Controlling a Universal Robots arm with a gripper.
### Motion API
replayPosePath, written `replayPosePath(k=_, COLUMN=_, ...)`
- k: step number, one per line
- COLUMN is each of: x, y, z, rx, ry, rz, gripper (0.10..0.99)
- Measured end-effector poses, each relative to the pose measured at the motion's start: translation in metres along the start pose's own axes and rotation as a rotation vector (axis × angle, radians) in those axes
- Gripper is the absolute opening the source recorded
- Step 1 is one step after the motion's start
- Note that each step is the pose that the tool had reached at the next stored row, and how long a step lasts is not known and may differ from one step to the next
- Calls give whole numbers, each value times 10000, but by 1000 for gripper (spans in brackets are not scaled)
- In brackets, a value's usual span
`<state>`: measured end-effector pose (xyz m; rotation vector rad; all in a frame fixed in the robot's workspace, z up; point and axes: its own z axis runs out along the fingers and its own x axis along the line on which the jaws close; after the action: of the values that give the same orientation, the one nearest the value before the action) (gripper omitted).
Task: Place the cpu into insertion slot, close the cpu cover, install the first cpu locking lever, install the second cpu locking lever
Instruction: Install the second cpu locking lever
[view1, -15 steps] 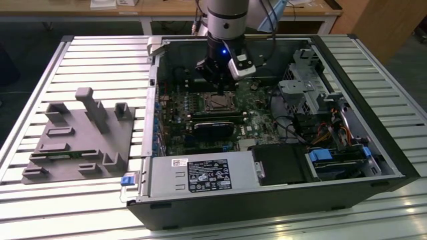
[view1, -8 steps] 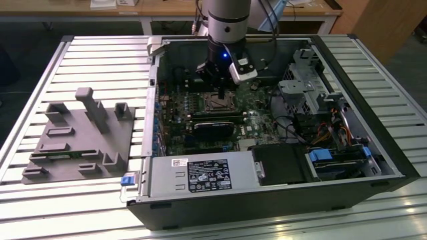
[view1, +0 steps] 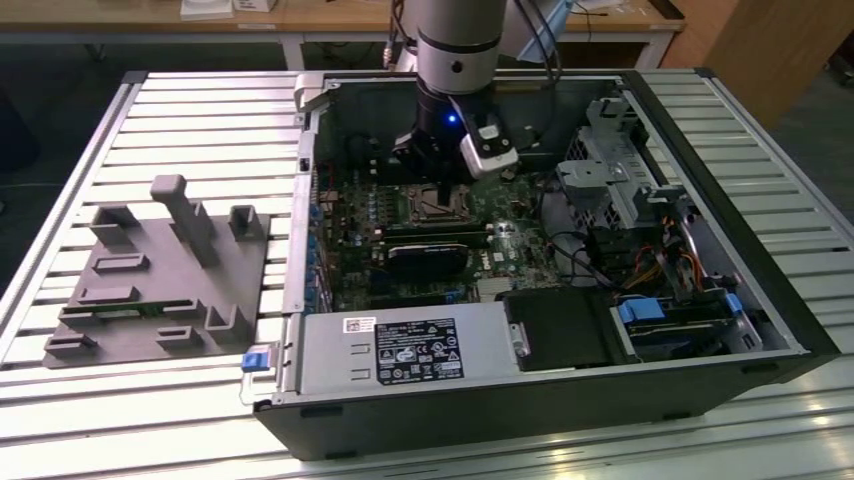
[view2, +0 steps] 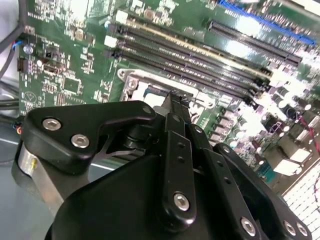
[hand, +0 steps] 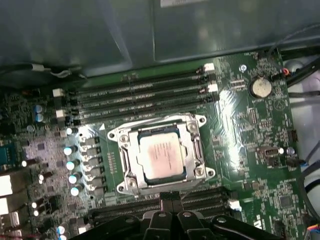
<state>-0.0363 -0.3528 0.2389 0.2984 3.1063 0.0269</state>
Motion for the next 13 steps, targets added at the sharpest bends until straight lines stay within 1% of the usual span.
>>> replayPosePath(k=3, x=-8, y=-40, z=-1, rx=2, ry=0, rz=3, gripper=106)
replayPosePath(k=9, x=-15, y=-94, z=5, rx=0, ry=0, rz=2, gripper=106)
replayPosePath(k=13, x=7, y=-127, z=11, rx=-12, ry=2, rz=4, gripper=106)
